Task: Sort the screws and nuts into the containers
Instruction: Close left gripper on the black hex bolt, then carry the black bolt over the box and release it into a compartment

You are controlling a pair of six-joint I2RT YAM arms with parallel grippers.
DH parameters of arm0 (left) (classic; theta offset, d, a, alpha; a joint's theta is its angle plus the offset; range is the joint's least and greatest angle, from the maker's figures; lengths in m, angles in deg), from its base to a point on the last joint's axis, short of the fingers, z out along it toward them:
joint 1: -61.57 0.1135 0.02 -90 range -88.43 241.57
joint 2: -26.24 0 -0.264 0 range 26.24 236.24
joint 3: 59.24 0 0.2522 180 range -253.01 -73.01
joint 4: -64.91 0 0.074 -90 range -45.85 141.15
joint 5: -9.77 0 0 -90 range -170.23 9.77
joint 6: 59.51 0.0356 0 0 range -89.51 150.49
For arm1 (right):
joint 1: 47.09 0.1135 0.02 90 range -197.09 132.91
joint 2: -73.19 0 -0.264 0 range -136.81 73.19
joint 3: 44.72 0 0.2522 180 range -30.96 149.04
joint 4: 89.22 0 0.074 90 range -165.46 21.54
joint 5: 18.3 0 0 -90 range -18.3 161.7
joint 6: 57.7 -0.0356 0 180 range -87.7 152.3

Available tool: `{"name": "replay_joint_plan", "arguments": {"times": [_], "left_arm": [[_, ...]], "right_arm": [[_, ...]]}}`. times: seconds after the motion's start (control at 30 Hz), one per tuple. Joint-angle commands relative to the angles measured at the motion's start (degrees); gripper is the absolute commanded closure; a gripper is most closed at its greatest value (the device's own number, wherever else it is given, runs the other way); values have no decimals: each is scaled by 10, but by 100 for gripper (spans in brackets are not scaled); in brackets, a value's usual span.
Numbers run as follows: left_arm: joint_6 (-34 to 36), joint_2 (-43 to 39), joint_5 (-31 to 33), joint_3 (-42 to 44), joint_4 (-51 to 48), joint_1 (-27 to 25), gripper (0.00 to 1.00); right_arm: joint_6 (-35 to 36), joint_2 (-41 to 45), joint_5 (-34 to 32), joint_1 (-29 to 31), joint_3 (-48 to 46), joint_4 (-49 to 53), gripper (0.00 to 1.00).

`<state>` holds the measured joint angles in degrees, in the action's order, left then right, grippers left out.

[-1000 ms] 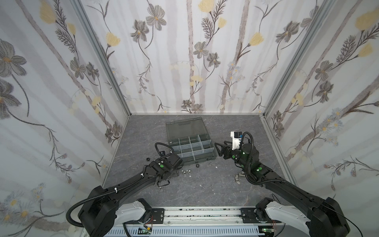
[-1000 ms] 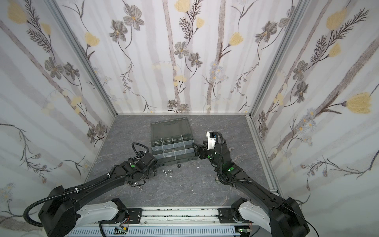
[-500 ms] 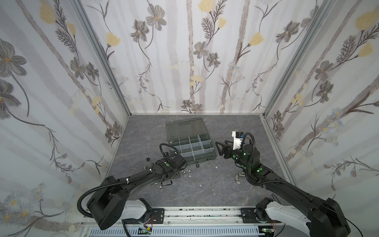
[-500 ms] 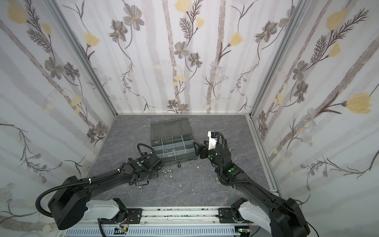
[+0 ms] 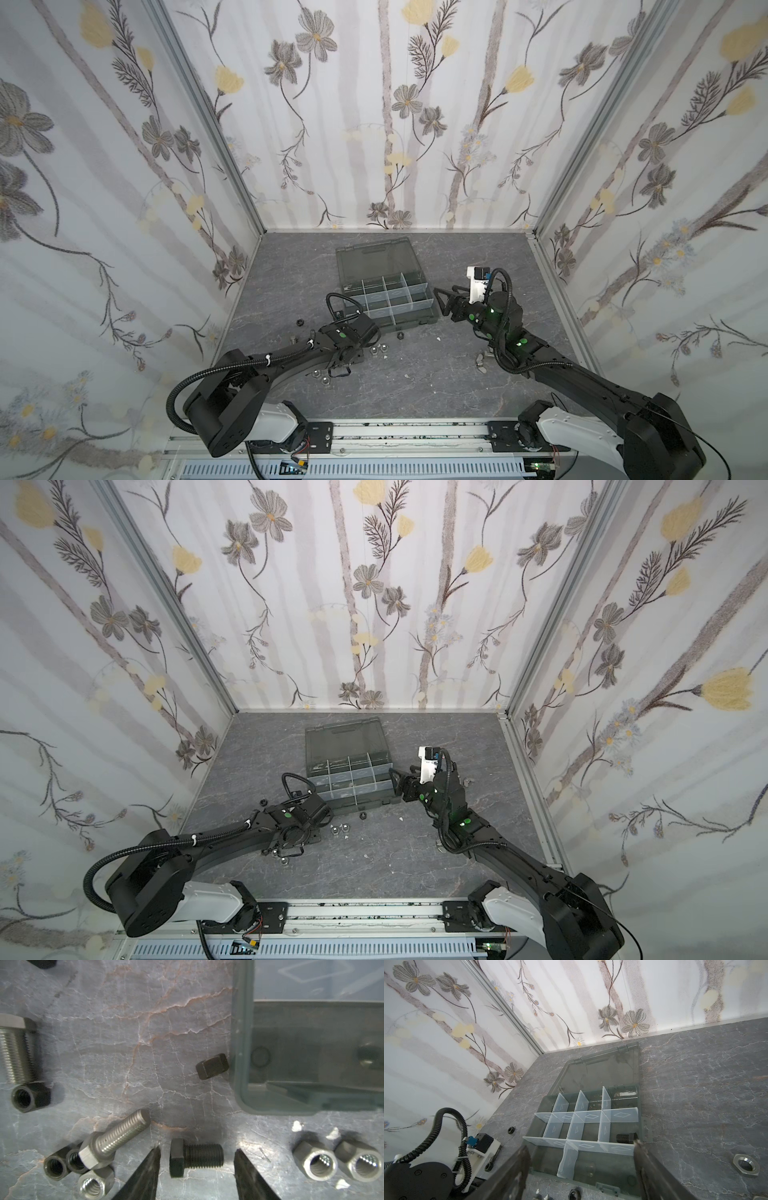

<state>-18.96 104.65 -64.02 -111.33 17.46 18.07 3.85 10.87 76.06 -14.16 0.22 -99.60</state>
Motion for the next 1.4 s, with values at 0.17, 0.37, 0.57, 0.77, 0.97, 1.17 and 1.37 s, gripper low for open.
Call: {"name": "replay_joint_plan", "arguments": {"times": [0.17, 0.37, 0.57, 0.77, 0.97, 1.17, 1.37], "left_arm": [[6, 22, 4, -2, 5, 0, 43], [7, 33, 8, -2, 7, 0, 47], [8, 38, 14, 0, 9, 0, 57], [10, 32, 10, -9, 8, 0, 62], [24, 7, 5, -48, -11, 0, 64], [48, -17, -1, -108, -25, 0, 64], [90, 21, -6, -196, -20, 1, 64]], "right_arm": [[-4, 22, -2, -1, -2, -19, 21], [-2, 30, -3, 0, -4, -14, 21], [0, 34, -6, 0, -4, -11, 21], [3, 34, -9, 0, -1, -5, 21], [7, 23, -6, 0, 15, 18, 20], [3, 3, 0, -1, 28, 30, 20], [-6, 5, 2, -7, 21, 43, 20]]}}
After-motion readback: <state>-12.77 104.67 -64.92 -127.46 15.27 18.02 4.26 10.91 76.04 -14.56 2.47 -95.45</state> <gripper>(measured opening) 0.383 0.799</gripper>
